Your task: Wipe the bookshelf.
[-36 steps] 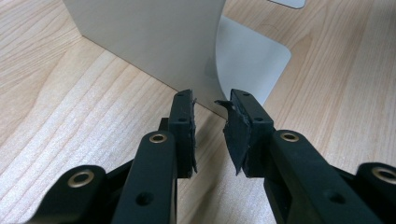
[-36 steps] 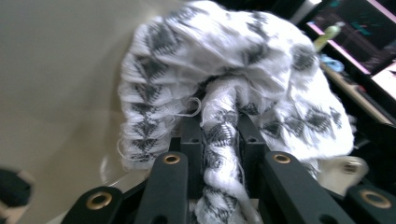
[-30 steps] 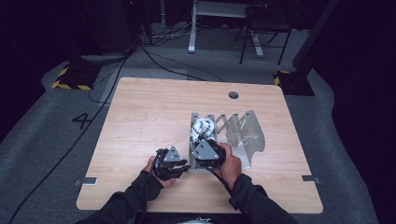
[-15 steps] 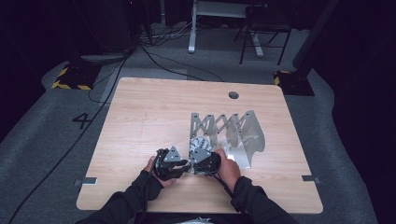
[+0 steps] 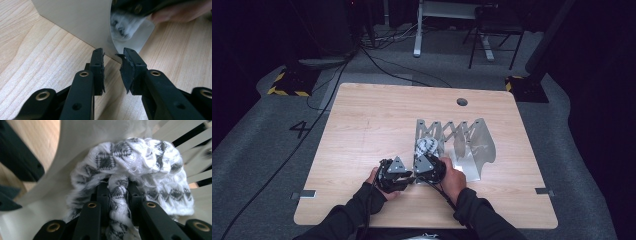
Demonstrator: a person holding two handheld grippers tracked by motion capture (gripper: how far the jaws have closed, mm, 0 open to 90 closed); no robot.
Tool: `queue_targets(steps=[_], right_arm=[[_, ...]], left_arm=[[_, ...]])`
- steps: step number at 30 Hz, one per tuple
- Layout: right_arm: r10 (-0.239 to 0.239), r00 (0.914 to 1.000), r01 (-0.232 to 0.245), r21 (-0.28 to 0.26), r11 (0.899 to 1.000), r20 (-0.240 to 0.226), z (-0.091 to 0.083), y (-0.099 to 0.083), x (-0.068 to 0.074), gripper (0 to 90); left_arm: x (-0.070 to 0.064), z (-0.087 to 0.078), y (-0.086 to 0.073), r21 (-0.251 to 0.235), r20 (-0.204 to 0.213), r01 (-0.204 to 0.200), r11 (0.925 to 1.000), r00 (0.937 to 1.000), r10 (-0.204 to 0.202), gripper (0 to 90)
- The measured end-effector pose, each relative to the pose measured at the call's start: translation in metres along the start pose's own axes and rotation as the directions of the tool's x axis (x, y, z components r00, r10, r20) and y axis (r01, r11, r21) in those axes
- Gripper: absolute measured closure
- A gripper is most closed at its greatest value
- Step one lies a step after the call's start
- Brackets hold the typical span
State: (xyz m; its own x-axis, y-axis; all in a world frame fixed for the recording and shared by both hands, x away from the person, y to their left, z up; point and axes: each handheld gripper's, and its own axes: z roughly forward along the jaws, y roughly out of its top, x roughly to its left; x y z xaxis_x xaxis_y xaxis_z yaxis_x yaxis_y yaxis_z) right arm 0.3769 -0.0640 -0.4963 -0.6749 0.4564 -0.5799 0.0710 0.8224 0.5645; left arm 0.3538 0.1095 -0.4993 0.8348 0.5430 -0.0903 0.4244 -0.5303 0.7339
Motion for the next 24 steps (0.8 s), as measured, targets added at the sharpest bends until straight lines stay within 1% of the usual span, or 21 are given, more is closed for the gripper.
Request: queue_targets(steps=[2, 3, 4, 5, 6, 8, 9, 10, 11, 12, 13, 15, 16, 17, 18, 19, 20, 21, 22, 23, 24], right_arm=[[0.023, 0.9995, -0.023, 0.006, 1.000, -0.023, 0.004, -0.003, -0.001, 77.6], [0.023, 0.9990, -0.023, 0.005, 1.000, -0.039, 0.005, -0.004, -0.002, 77.7], [0.020, 0.9988, -0.019, 0.013, 1.000, -0.045, 0.004, -0.003, -0.002, 77.8], [0.037, 0.9982, -0.036, 0.009, 0.999, -0.048, 0.003, -0.004, -0.002, 77.9], [0.044, 0.9961, -0.044, 0.008, 0.999, -0.076, 0.002, -0.004, -0.003, 78.0], [0.077, 0.9881, -0.076, 0.008, 0.997, -0.133, -0.001, -0.005, -0.006, 78.0], [0.072, 0.9827, -0.071, 0.011, 0.997, -0.170, -0.004, -0.005, -0.007, 77.9], [0.072, 0.9827, -0.071, 0.011, 0.997, -0.170, -0.004, -0.005, -0.007, 77.9], [0.067, 0.9778, -0.065, 0.015, 0.998, -0.198, -0.006, -0.005, -0.008, 77.9], [0.065, 0.9692, -0.061, 0.023, 0.998, -0.237, -0.010, -0.005, -0.008, 77.9], [0.049, 0.9633, -0.044, 0.025, 0.999, -0.264, -0.014, -0.005, -0.008, 77.8], [0.042, 0.9542, -0.035, 0.029, 0.999, -0.296, -0.019, -0.006, -0.007, 77.8], [0.042, 0.9523, -0.036, 0.027, 0.999, -0.302, -0.021, -0.006, -0.005, 77.7], [0.023, 0.9610, -0.019, 0.019, 1.000, -0.276, -0.025, -0.007, -0.001, 77.5], [0.023, 0.9610, -0.019, 0.019, 1.000, -0.276, -0.025, -0.007, -0.001, 77.5], [0.014, 0.9665, -0.011, 0.010, 1.000, -0.256, -0.026, -0.008, 0.001, 77.4], [-0.007, 0.9790, 0.006, -0.003, 1.000, -0.204, -0.025, -0.007, 0.004, 77.4], [-0.009, 0.9883, 0.006, -0.020, 1.000, -0.152, -0.023, -0.005, 0.003, 77.5], [-0.009, 0.9883, 0.006, -0.020, 1.000, -0.152, -0.023, -0.005, 0.003, 77.5], [0.002, 0.9919, -0.006, -0.029, 1.000, -0.127, -0.022, -0.004, 0.002, 77.5], [0.014, 0.9965, -0.017, -0.041, 0.999, -0.083, -0.020, -0.002, 0.000, 77.6]], left_arm=[[0.000, 0.000, 0.000, 0.002, -0.004, -0.004, 1.0000, 1.0000, 0.004, 71.4], [-0.001, 0.000, 0.000, 0.001, -0.006, -0.004, 1.0000, 1.0000, 0.004, 71.4], [-0.001, 0.000, 0.000, 0.001, -0.007, -0.004, 1.0000, 1.0000, 0.004, 71.4], [-0.001, 0.000, 0.000, 0.001, -0.007, -0.004, 1.0000, 1.0000, 0.004, 71.2], [-0.001, 0.000, 0.000, 0.001, -0.007, -0.004, 1.0000, 1.0000, 0.004, 70.8], [0.000, 0.000, 0.001, 0.000, -0.009, -0.005, 1.0000, 0.9999, 0.005, 70.6], [0.000, 0.000, 0.001, 0.001, -0.008, -0.005, 1.0000, 1.0000, 0.005, 70.5], [0.000, 0.000, 0.001, 0.001, -0.008, -0.005, 1.0000, 1.0000, 0.005, 70.4], [-0.001, 0.000, 0.000, -0.001, -0.010, -0.002, 1.0000, 0.9999, 0.002, 70.4], [0.000, 0.000, 0.000, -0.002, -0.011, -0.002, 1.0000, 0.9999, 0.002, 70.4], [0.000, 0.000, 0.000, -0.003, -0.011, -0.003, 1.0000, 0.9999, 0.003, 70.4], [0.000, 0.000, 0.000, -0.002, -0.011, -0.004, 1.0000, 0.9999, 0.004, 70.3], [-0.001, 0.000, 0.000, -0.001, -0.012, -0.002, 1.0000, 0.9999, 0.002, 70.3], [-0.001, 0.000, 0.000, 0.001, -0.012, -0.006, 1.0000, 0.9999, 0.006, 70.4], [-0.001, 0.000, 0.000, 0.001, -0.011, -0.006, 1.0000, 0.9999, 0.006, 70.4], [-0.001, 0.000, 0.000, -0.001, -0.010, -0.004, 1.0000, 0.9999, 0.004, 70.4], [-0.001, 0.000, 0.000, -0.001, -0.009, -0.003, 1.0000, 1.0000, 0.003, 70.5], [-0.001, 0.000, 0.000, 0.000, -0.009, -0.003, 1.0000, 1.0000, 0.003, 70.6], [-0.001, 0.000, 0.000, -0.001, -0.008, -0.006, 1.0000, 1.0000, 0.006, 70.6], [-0.001, 0.000, 0.000, 0.003, -0.005, -0.005, 1.0000, 1.0000, 0.005, 70.6], [-0.001, 0.000, 0.000, -0.001, -0.003, -0.007, 1.0000, 1.0000, 0.007, 70.6]])
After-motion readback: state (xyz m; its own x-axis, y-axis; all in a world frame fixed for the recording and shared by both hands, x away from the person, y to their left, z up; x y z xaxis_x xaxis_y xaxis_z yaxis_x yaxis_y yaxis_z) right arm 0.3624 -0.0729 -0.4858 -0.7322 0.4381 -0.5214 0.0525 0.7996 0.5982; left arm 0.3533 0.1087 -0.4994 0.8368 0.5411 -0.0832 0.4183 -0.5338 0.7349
